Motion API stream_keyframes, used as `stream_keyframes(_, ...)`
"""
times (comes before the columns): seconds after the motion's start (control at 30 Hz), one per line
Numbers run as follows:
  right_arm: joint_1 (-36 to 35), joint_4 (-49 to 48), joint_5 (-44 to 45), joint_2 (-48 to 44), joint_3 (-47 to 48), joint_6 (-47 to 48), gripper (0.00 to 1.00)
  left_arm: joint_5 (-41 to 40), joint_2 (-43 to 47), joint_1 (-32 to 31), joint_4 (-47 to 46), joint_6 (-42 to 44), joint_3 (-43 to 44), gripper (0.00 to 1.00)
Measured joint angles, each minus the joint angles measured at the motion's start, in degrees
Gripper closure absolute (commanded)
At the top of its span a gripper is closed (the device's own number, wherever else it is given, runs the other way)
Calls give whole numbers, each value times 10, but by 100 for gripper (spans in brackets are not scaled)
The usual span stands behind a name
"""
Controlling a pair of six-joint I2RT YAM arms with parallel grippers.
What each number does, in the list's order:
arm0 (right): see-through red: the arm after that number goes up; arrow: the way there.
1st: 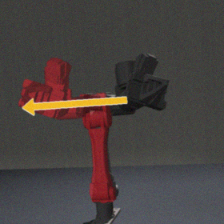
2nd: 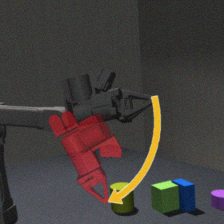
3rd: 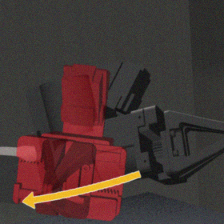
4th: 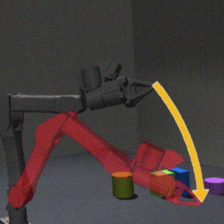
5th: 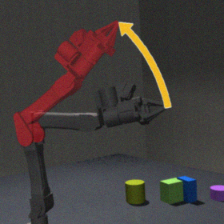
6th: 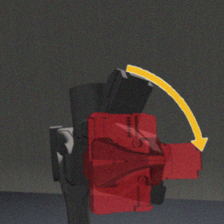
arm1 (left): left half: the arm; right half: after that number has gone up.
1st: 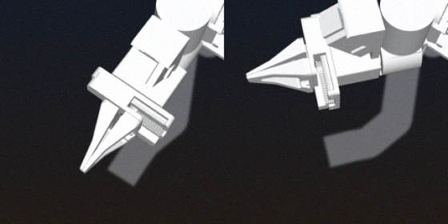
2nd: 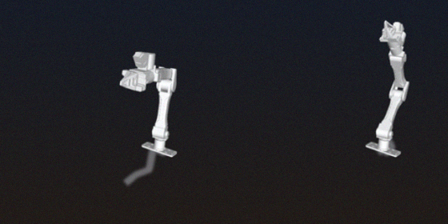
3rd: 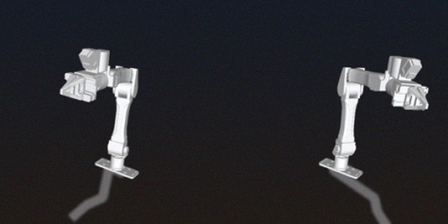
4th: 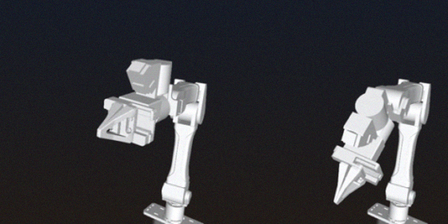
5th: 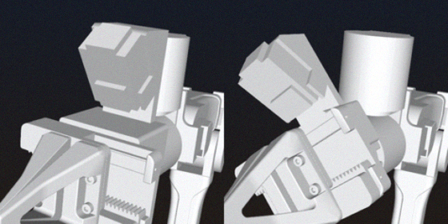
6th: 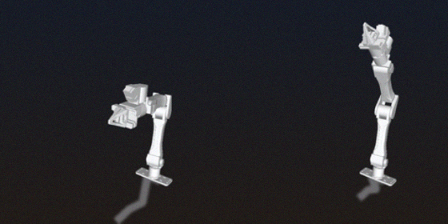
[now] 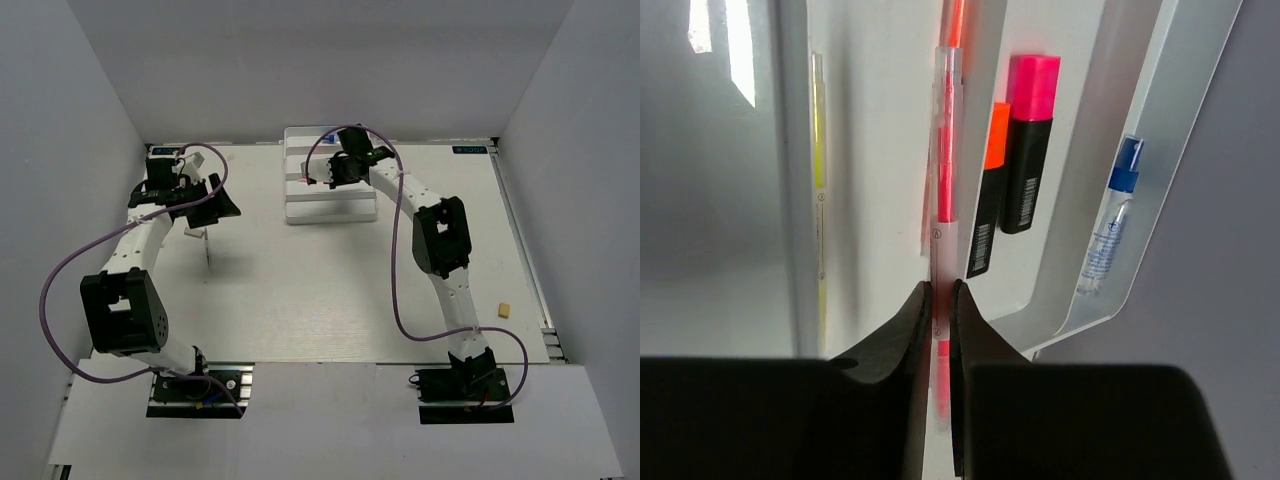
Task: Sort the stationery into containers
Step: Place the pen in the storage box.
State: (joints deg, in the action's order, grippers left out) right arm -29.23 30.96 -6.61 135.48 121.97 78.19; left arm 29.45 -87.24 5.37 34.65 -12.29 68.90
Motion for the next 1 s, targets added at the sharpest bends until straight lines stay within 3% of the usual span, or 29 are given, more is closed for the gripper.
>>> stream_keyframes(0.33,4,-20,-16,14,-1,-4,99,-10,1,1,10,5,-2,15)
stream_keyframes(0.5,4,-20,-22,23,-3,-4,92,-52,2,1,18,3,-2,16)
stream_keyframes(0.67,5,-20,-24,34,-3,-7,67,-126,6,1,45,13,-7,20)
stream_keyframes(0.83,5,-19,-26,37,-3,-9,63,-211,1,1,88,24,-8,28)
stream_keyframes(1.0,5,-19,-29,37,-3,-16,63,-246,-5,2,104,31,-23,37)
